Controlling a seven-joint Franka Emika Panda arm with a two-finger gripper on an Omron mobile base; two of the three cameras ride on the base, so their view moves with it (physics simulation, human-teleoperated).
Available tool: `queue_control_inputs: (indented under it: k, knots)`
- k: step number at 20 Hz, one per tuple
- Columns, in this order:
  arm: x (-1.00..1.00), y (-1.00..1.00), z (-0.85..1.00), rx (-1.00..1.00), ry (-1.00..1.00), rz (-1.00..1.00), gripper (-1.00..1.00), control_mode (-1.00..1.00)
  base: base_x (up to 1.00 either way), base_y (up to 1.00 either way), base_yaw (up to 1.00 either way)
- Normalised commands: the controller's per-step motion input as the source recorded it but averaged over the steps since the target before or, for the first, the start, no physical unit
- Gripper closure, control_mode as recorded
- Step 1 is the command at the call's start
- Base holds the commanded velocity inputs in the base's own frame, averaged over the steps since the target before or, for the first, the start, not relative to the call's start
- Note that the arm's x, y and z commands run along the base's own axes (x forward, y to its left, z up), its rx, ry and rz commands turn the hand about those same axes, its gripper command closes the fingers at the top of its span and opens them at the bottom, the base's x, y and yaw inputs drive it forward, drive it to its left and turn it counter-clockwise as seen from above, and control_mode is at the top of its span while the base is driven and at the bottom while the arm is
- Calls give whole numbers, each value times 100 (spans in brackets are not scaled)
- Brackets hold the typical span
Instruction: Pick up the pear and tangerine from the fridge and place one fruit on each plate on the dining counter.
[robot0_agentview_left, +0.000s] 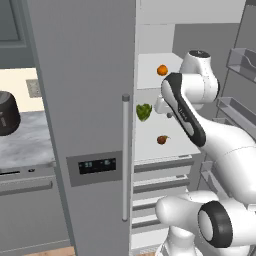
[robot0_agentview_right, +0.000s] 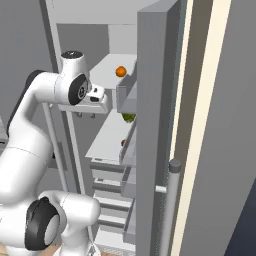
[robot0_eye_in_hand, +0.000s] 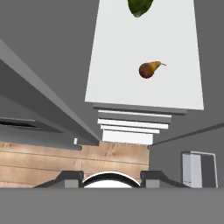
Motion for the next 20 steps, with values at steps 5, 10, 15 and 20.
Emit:
queue_control_inputs:
  k: [5,10,15,20]
  knots:
    - [-4,0,0,0,0,0,-100,-100,0,0,0]
    - [-21,-4,-36,0,-14,0,-100,-100,0,0,0]
    - [-12,-32,-38,0,-4,-12,-100,-100,0,0,0]
    - [21,-16,-28,0,12,-28,-100,-100,0,0,0]
